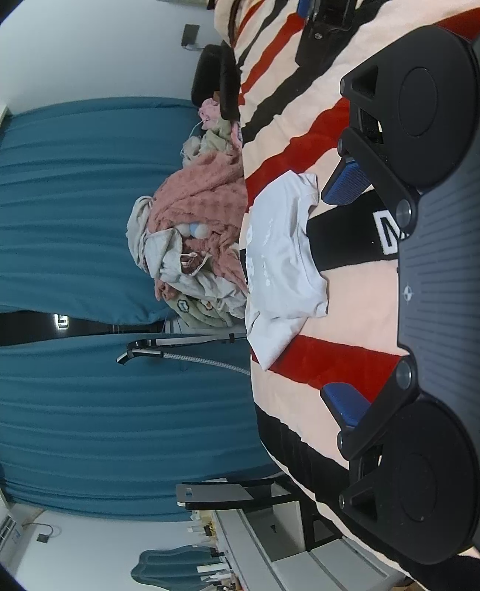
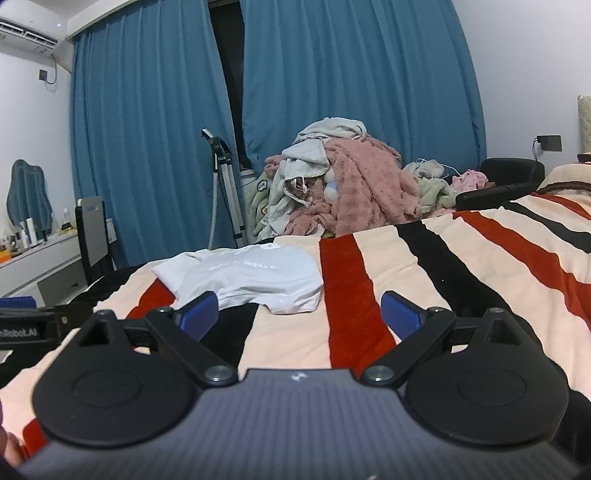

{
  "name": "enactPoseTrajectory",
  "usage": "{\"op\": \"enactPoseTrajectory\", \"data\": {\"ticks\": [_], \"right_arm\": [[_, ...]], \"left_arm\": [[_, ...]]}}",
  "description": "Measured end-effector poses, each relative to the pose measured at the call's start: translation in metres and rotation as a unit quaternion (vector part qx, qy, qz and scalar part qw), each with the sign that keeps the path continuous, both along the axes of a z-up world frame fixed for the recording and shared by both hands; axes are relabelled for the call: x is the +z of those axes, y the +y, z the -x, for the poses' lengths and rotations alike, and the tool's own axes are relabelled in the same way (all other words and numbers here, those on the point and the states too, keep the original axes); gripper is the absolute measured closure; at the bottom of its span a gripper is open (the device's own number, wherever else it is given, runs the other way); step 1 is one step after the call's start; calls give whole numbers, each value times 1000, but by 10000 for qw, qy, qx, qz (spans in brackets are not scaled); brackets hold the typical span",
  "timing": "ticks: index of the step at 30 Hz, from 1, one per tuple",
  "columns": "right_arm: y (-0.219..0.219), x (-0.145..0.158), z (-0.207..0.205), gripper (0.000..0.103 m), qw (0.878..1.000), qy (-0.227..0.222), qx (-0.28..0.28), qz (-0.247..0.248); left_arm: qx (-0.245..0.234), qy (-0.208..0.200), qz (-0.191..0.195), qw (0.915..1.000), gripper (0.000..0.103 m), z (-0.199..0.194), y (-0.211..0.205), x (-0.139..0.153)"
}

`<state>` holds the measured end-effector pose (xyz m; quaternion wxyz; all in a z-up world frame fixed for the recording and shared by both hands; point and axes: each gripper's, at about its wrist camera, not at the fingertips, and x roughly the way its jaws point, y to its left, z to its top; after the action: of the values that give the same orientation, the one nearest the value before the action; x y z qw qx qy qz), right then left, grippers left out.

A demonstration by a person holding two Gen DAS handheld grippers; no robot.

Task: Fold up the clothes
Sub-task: 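Move both grippers toward the crumpled white T-shirt on the bed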

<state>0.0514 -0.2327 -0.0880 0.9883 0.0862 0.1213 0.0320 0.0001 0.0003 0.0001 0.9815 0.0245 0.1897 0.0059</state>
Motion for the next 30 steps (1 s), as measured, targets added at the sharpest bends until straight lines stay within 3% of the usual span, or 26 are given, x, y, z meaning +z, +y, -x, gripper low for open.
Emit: {"op": "enactPoseTrajectory", "data": {"ticks": [8, 30], "right_arm": [[11, 1, -1, 7, 9997, 44, -76, 233], [-4, 0, 0, 7, 9999, 6, 65, -128]], "left_arm": [[72, -9, -115, 9999, 0, 2, 4, -1], [97, 250, -45, 9996, 0, -8, -2, -13]]}}
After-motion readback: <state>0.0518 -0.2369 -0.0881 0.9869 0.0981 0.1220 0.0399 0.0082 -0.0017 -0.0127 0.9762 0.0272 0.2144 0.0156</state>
